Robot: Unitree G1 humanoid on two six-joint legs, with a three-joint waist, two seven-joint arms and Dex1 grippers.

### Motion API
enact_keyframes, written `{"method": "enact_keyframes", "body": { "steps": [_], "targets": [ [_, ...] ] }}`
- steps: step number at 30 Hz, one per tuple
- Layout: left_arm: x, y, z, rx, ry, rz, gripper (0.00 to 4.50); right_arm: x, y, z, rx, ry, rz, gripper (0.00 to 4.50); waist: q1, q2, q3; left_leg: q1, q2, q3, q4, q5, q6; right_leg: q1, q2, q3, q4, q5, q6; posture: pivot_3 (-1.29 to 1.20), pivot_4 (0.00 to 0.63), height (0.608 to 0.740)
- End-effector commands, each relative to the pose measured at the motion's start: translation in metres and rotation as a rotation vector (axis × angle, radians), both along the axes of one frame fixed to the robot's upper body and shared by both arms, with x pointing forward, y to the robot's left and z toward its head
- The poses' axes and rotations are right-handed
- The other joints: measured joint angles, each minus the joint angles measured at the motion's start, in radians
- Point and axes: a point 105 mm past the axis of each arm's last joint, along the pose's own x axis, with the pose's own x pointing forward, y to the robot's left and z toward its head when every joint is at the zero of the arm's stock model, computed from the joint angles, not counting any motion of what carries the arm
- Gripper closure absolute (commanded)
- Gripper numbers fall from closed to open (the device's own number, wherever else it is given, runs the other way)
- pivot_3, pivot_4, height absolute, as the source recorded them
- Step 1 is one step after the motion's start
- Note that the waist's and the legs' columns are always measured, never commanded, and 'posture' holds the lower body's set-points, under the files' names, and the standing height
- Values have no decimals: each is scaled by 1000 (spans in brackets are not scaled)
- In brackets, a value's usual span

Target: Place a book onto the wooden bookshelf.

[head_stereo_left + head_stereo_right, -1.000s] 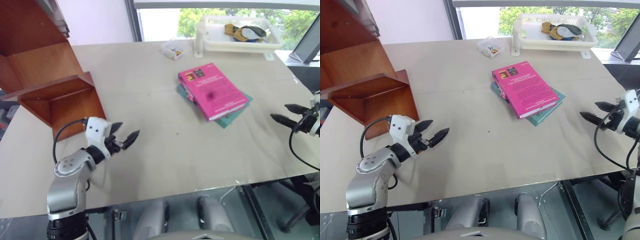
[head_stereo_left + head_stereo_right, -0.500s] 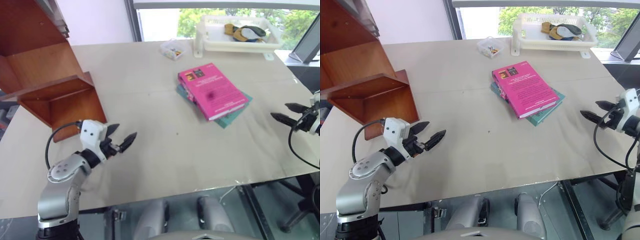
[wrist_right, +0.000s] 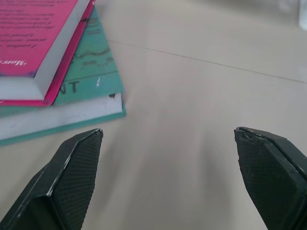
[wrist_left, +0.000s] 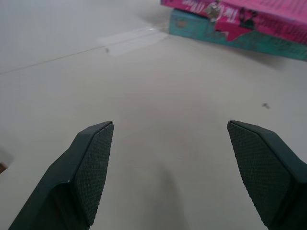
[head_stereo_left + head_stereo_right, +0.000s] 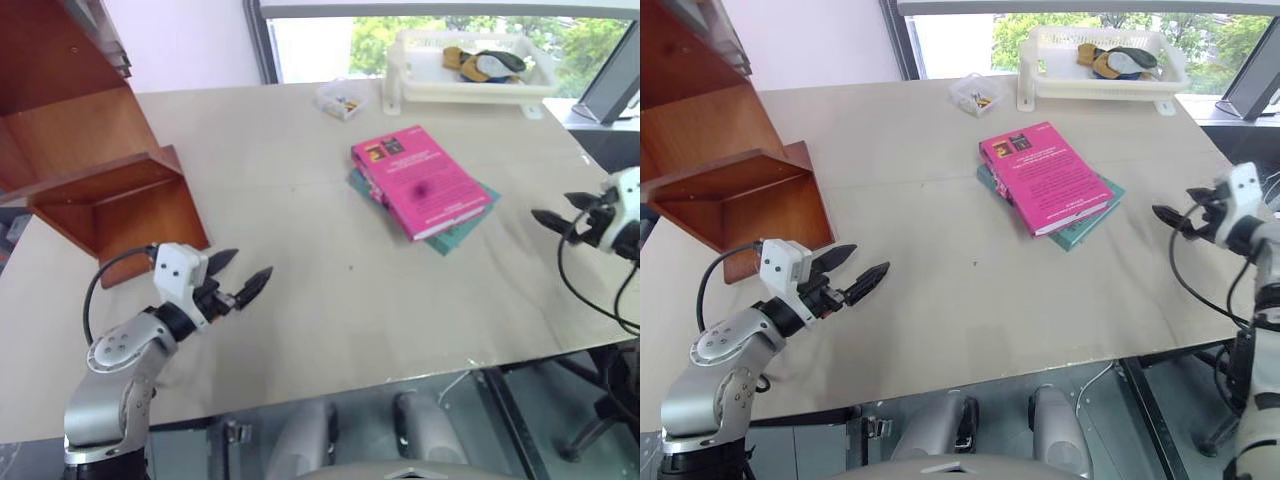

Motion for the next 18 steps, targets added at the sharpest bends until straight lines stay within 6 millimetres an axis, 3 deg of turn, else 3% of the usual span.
{"method": "enact_keyframes", "body": {
  "steps": [1,9,12,15,18],
  "targets": [
    [-13,-15,24,-42,-80,-149,456,20,1,21,-52,-39,-101,0,0,0,0,0,0,0,0,0,0,0,0,0,0,0,0,0,150,740],
    [-23,-13,28,-27,-71,-169,456,51,18,47,-57,-53,-244,0,3,0,0,-2,-1,0,-2,1,-1,-1,0,-1,-2,-1,-2,0,150,740],
    [-24,-16,29,-29,-75,-176,456,57,28,45,-33,-19,-254,0,2,0,0,-2,-1,0,-3,1,-1,-1,1,-1,-3,-1,-2,0,150,740],
    [-23,-16,31,-24,-83,-171,456,62,36,46,157,21,-299,0,3,0,0,-2,-1,-1,-3,1,-1,-1,1,-1,-3,0,-1,0,150,740],
    [-23,-13,34,-13,-90,-160,456,64,34,39,150,41,-367,0,4,0,0,-2,-1,-1,-3,1,-1,-1,1,-1,-3,0,0,0,150,740]
  ]
}}
